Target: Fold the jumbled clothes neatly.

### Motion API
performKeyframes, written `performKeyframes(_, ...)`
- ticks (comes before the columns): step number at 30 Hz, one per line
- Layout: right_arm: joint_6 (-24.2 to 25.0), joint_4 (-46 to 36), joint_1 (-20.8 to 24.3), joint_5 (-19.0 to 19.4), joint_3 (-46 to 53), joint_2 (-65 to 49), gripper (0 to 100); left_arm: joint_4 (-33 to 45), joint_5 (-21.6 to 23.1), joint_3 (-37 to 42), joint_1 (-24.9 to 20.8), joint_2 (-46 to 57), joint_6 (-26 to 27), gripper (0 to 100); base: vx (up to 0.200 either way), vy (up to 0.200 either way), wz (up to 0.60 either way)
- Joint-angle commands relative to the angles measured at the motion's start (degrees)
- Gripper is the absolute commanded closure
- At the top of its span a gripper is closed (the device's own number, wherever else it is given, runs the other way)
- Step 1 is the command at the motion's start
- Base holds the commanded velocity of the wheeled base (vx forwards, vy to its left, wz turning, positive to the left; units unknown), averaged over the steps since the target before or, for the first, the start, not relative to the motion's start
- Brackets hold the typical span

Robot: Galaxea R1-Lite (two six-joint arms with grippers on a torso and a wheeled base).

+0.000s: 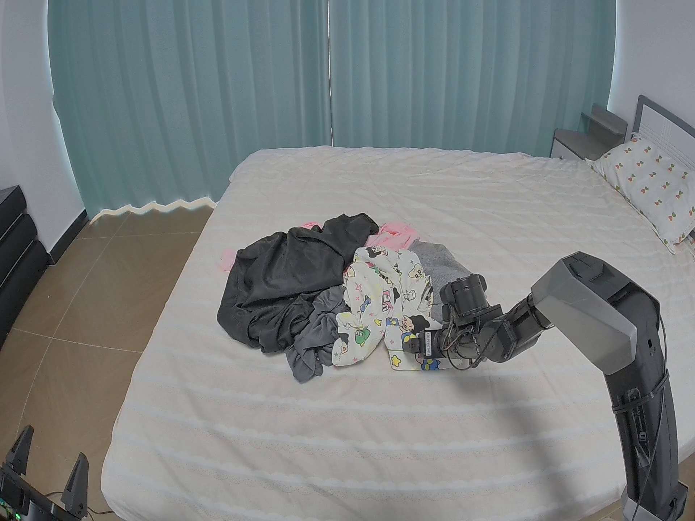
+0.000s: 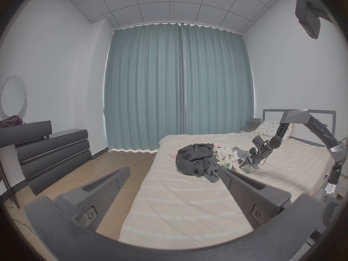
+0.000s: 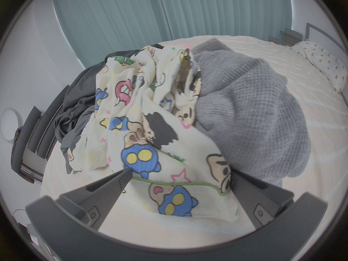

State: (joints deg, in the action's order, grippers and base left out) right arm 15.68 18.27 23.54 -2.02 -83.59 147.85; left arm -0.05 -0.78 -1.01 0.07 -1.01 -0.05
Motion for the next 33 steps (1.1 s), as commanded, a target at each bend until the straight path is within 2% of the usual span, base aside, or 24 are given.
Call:
performKeyframes(1, -0.5, -2.2, 1.4, 0.0, -0.8, 0.2, 0, 0.0, 0.0, 0.9, 0.0, 1.0, 0.0, 0, 0.0, 0.0, 0.0)
performKeyframes(2, -0.6, -3.9, 1.8, -0.1, -1.5, 0.2, 0, 0.0, 0.0, 0.9, 0.0, 1.0, 0.0, 0, 0.0, 0.0, 0.0)
performKeyframes(3, -0.6, -5.0, 1.8, -0.1, -2.2, 0.2, 100, 0.0, 0.0, 0.9, 0.0, 1.0, 0.0, 0, 0.0, 0.0, 0.0)
performKeyframes(9, -0.4, -8.2, 1.9, -0.3, -2.0, -0.6, 100, 0.0, 0.0, 0.9, 0.0, 1.0, 0.0, 0, 0.0, 0.0, 0.0)
performKeyframes(20, 0.1, -7.1, 2.8, 0.0, 3.9, -3.9, 100, 0.0, 0.0, 0.9, 0.0, 1.0, 0.0, 0, 0.0, 0.0, 0.0)
performKeyframes(26, 2.2, -2.8, 3.1, 0.0, 6.6, -4.7, 100, 0.0, 0.0, 0.9, 0.0, 1.0, 0.0, 0, 0.0, 0.0, 0.0)
performKeyframes(33, 5.2, -2.5, 3.5, 0.7, 7.9, -7.5, 100, 0.0, 0.0, 0.9, 0.0, 1.0, 0.0, 0, 0.0, 0.0, 0.0)
